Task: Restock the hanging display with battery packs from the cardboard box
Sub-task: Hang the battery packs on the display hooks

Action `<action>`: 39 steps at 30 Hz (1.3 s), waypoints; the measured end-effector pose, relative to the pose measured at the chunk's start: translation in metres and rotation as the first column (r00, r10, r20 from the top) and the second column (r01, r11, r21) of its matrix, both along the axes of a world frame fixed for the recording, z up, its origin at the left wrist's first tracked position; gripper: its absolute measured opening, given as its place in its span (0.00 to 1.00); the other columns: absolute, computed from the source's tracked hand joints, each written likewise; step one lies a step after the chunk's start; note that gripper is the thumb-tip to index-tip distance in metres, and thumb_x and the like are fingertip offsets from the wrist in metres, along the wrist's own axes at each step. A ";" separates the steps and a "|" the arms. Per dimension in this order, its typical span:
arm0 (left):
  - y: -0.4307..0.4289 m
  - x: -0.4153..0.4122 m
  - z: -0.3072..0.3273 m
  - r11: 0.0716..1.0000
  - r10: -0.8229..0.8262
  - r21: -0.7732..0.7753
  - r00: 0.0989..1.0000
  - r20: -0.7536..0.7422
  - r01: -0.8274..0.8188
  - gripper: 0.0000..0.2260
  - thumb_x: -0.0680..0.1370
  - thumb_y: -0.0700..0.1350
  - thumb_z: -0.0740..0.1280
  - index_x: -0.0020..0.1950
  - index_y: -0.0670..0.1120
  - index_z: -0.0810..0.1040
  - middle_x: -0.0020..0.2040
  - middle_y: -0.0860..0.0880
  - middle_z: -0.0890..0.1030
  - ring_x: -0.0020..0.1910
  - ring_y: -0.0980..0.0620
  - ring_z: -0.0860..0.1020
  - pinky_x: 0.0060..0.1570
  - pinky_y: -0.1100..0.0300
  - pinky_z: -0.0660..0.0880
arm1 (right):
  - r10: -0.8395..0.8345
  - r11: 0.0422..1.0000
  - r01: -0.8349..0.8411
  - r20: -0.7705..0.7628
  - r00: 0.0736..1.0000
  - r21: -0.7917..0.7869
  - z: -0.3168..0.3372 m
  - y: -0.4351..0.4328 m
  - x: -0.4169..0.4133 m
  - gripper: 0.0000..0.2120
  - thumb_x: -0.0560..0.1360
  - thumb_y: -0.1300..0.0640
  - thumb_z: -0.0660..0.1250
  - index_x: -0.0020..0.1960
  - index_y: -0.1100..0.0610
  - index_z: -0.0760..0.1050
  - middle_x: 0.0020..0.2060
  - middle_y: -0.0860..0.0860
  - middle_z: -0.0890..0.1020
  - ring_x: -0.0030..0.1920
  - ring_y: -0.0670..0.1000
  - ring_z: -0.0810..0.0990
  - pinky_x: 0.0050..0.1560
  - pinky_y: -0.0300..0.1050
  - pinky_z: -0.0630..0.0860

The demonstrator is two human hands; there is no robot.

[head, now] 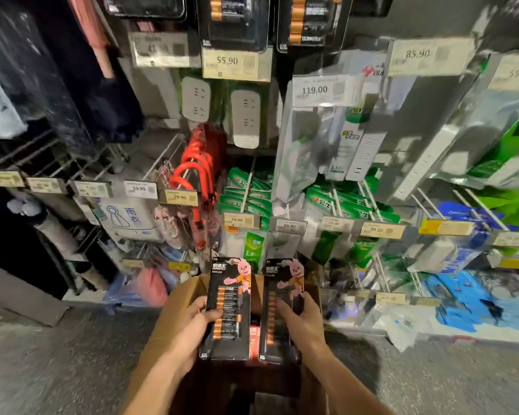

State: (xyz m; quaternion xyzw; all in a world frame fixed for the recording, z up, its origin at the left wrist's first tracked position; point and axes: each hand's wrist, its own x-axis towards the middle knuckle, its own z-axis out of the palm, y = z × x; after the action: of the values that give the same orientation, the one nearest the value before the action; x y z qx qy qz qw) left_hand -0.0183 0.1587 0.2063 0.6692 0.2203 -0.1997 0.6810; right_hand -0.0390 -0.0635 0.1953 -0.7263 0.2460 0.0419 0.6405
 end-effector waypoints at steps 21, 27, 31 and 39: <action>-0.068 0.057 0.223 0.991 -0.085 -0.044 0.853 0.515 0.125 0.11 0.76 0.36 0.71 0.55 0.48 0.78 0.47 0.55 0.88 0.53 0.50 0.85 0.52 0.54 0.76 | -0.019 0.990 -0.040 0.405 0.914 0.136 0.217 -0.068 0.065 0.20 0.77 0.59 0.72 0.68 0.52 0.75 0.60 0.48 0.84 0.61 0.50 0.82 0.66 0.55 0.75; -0.075 0.069 0.292 0.983 -0.068 -0.087 0.766 0.639 0.159 0.19 0.74 0.42 0.75 0.64 0.46 0.77 0.63 0.46 0.83 0.59 0.45 0.83 0.65 0.42 0.75 | -0.018 0.992 -0.055 0.548 0.836 0.117 0.291 -0.085 0.070 0.15 0.78 0.62 0.71 0.63 0.51 0.77 0.53 0.50 0.87 0.54 0.53 0.86 0.61 0.59 0.79; -0.084 0.077 0.327 0.978 -0.105 -0.053 0.701 0.705 0.200 0.15 0.77 0.38 0.71 0.63 0.47 0.79 0.58 0.48 0.85 0.59 0.41 0.82 0.66 0.41 0.74 | -0.028 0.988 -0.073 0.617 0.786 0.138 0.329 -0.091 0.073 0.21 0.76 0.57 0.73 0.67 0.50 0.75 0.59 0.48 0.84 0.60 0.51 0.82 0.67 0.58 0.75; -0.120 0.090 0.390 0.951 -0.160 -0.038 0.590 0.791 0.308 0.13 0.77 0.39 0.71 0.60 0.49 0.79 0.54 0.51 0.87 0.55 0.50 0.84 0.58 0.54 0.78 | -0.066 0.987 -0.064 0.725 0.685 0.151 0.388 -0.111 0.092 0.41 0.62 0.43 0.80 0.72 0.50 0.71 0.66 0.50 0.80 0.66 0.55 0.79 0.68 0.63 0.74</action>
State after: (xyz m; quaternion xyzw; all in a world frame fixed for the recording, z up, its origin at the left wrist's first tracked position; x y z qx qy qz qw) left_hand 0.0717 0.0384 0.5962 0.6513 -0.2046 0.0040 0.7307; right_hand 0.0527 -0.1746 0.5837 -0.6279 -0.0322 -0.2301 0.7428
